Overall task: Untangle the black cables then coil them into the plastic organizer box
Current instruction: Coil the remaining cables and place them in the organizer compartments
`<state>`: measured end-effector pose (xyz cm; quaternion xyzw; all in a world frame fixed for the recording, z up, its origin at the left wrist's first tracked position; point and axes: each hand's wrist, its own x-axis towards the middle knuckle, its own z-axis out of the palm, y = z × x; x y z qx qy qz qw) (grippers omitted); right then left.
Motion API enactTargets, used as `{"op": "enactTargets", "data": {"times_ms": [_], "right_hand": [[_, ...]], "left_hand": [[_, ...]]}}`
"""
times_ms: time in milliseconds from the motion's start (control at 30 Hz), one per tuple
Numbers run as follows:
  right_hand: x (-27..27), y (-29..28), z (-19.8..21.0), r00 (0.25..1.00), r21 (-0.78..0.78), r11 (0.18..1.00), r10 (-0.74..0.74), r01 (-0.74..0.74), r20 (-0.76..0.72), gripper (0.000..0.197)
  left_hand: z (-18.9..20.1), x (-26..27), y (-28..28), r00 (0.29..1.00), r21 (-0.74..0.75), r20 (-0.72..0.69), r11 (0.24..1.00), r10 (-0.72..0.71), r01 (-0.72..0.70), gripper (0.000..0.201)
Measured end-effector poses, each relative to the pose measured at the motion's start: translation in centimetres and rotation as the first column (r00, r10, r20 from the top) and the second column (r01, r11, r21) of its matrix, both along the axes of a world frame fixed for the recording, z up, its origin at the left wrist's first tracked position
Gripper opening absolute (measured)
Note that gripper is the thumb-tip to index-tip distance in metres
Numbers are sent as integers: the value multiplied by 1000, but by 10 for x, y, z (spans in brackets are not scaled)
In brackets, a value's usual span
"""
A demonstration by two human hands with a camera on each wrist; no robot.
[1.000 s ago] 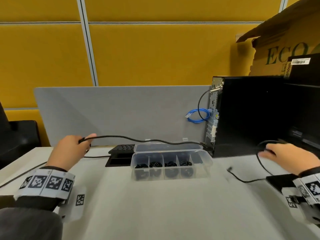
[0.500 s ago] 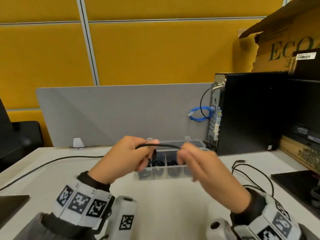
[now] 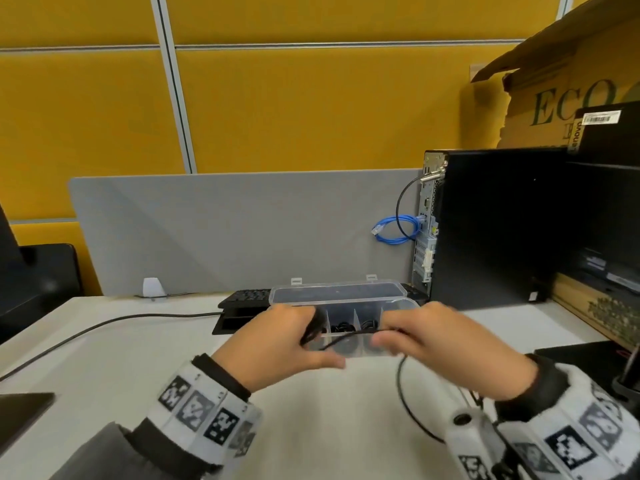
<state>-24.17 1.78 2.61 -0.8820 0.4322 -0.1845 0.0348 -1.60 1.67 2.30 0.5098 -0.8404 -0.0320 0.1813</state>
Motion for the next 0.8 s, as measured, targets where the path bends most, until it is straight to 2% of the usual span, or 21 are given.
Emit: {"op": "enactTargets", "data": {"times_ms": [100, 133, 167, 233, 300, 333, 400, 500, 567, 633, 733, 800], "right_hand": [[-46, -18, 5, 978, -28, 982, -181, 185, 99, 46], [-65, -24, 4, 963, -26, 965, -259, 262, 77, 51], [-83, -29, 3, 939, -58, 938, -344, 342, -21, 57], [-117, -39, -2, 828, -203, 856, -514, 476, -225, 48], [-141, -44, -12, 718, -315, 767, -638, 559, -278, 43], [-149, -48, -16, 688, -319, 734, -676, 600, -263, 39], [-153, -50, -24, 683, -195, 715, -699, 671, -214, 29], [-134, -37, -22, 777, 62, 802, -551, 594, -304, 15], [-111, -25, -9, 859, 112, 871, -436, 478, -267, 19], [-77, -14, 1, 946, 31, 949, -310, 314, -97, 38], [-16, 4, 7, 985, 131, 989, -94, 75, 148, 59], [17, 5, -5, 964, 122, 989, 54, -88, 259, 47]], "left_hand": [[0, 34, -11, 983, -54, -138, 990, 122, -130, 67], [2, 50, -16, 965, -98, -176, 971, 197, -216, 65], [3, 66, -21, 936, -132, -201, 939, 288, -317, 59], [9, 90, -25, 874, -177, -243, 866, 422, -467, 51], [13, 105, -27, 836, -197, -270, 822, 478, -534, 51], [15, 108, -27, 821, -198, -276, 806, 499, -557, 52], [17, 110, -26, 797, -189, -268, 781, 542, -595, 53], [17, 101, -25, 799, -146, -194, 788, 570, -598, 57], [18, 85, -21, 821, -111, -150, 816, 550, -567, 57], [20, 62, -13, 865, -76, -130, 865, 484, -496, 55], [21, 27, 2, 947, 7, -128, 955, 296, -297, 54], [25, 9, 14, 966, 128, -224, 986, 130, -103, 48]]}}
